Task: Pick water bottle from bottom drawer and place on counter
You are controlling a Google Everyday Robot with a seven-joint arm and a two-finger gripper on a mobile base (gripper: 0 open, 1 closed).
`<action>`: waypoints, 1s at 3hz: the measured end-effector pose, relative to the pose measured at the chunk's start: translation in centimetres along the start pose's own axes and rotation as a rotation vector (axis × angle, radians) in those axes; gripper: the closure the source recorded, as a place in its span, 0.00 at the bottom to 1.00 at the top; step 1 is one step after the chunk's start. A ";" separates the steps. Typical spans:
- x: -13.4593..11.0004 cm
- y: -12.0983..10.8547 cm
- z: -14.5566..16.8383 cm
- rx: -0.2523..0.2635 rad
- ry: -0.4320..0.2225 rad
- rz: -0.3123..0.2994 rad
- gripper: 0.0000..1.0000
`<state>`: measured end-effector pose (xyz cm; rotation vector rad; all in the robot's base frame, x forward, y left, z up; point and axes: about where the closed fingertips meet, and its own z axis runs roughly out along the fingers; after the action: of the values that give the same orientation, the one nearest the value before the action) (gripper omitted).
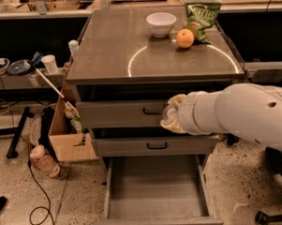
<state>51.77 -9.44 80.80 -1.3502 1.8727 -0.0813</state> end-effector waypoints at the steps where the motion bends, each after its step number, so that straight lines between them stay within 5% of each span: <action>1: -1.3 -0.4 -1.0 0.011 -0.002 -0.030 1.00; 3: -3.8 -1.9 -1.8 0.043 -0.015 -0.082 1.00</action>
Offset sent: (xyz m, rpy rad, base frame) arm 0.0047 0.0186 0.0479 -0.0545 -0.0730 0.0484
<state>52.50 -7.86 85.10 -1.3938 1.7935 -0.1524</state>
